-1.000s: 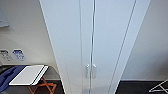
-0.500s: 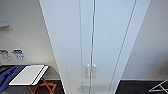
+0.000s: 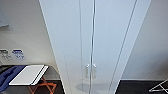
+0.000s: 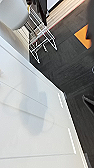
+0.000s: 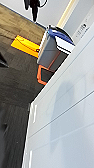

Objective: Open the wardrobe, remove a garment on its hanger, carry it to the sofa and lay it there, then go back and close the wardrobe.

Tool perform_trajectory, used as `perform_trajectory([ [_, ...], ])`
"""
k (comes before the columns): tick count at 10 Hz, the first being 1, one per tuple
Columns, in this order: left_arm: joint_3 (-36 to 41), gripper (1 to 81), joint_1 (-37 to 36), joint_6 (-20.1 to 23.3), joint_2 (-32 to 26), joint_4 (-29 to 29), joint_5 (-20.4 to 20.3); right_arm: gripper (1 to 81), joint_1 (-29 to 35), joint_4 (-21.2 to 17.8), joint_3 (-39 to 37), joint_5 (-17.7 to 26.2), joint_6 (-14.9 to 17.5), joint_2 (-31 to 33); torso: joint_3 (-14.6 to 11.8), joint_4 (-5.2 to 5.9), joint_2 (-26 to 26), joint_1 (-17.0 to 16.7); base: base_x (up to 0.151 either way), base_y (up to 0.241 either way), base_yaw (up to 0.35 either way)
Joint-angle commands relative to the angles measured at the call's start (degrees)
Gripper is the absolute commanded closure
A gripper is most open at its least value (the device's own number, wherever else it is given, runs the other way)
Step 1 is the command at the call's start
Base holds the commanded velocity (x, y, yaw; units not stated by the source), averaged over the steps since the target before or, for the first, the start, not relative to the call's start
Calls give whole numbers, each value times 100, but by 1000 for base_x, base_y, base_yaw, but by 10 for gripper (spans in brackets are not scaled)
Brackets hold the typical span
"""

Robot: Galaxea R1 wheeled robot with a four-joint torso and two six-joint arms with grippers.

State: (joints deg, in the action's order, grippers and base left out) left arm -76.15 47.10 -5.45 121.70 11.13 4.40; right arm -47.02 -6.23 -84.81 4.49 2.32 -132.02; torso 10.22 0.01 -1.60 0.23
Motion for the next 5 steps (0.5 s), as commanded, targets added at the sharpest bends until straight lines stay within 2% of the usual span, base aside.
perform_trajectory([
  [1, 303, 10, -909, 9, -251, -50, 96, 10, 873, -124, 185, 193, -3, 139, 0, 0, 0, 0, 0, 0, 0],
  [5, 259, 10, -1506, -44, -128, -225, 96, 10, 1532, -142, 185, 457, -12, 24, 2, 0, 2, 4, 0, 0, 0],
])
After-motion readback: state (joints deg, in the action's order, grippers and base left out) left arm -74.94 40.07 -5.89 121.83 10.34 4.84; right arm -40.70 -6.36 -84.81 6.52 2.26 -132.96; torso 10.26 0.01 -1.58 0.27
